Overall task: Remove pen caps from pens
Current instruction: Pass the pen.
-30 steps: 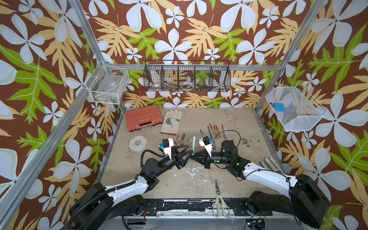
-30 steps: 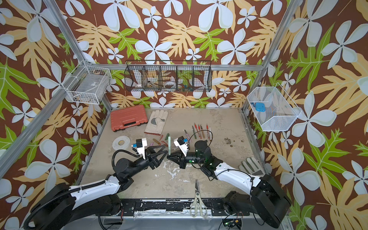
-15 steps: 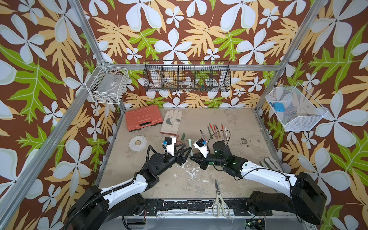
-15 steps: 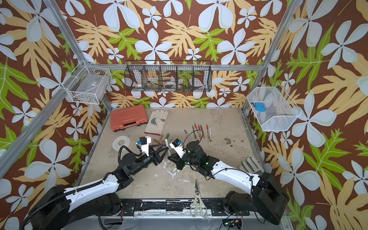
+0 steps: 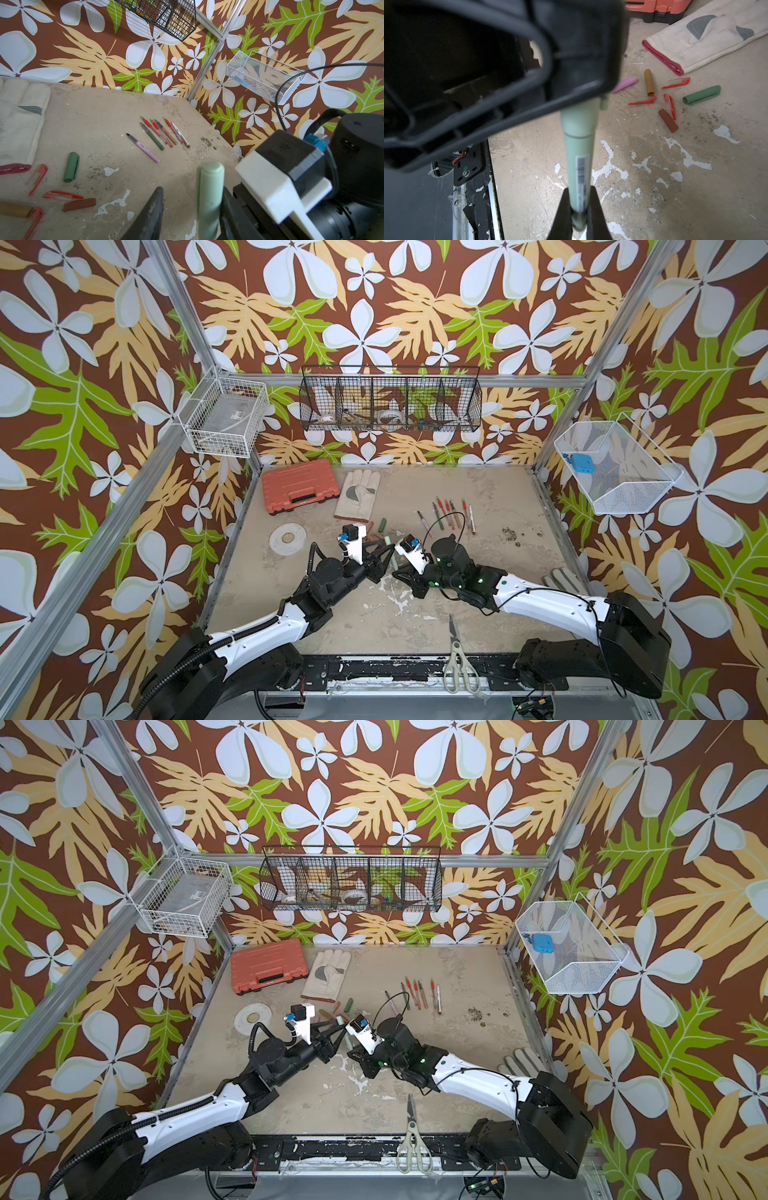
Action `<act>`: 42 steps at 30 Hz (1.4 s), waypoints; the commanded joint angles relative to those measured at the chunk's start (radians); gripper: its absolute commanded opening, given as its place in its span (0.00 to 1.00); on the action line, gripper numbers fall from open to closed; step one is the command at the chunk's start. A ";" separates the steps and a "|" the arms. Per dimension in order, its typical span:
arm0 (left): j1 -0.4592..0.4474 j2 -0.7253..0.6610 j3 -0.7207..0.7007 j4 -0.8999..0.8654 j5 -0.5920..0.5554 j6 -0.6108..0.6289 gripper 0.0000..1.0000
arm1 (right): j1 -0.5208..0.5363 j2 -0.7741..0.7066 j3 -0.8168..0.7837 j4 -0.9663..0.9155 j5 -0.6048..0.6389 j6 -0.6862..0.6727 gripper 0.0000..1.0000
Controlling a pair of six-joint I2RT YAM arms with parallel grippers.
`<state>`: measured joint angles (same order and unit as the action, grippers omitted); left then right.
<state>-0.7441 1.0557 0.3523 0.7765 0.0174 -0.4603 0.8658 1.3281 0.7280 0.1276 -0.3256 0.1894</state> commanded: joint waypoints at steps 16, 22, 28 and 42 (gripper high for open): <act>0.004 0.008 0.013 -0.016 -0.017 0.016 0.00 | 0.032 0.012 0.024 -0.032 0.112 -0.033 0.04; 0.006 -0.011 -0.015 0.029 0.013 0.016 0.00 | 0.031 -0.032 -0.001 -0.006 0.125 -0.028 0.46; 0.007 -0.007 -0.061 0.148 0.113 0.005 0.00 | 0.019 -0.077 -0.038 0.065 0.063 -0.014 0.58; 0.007 0.012 -0.099 0.275 0.200 -0.028 0.00 | -0.002 -0.027 -0.040 0.140 -0.063 0.013 0.35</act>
<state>-0.7380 1.0679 0.2577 0.9855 0.1890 -0.4728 0.8635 1.2964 0.6880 0.2176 -0.3435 0.1841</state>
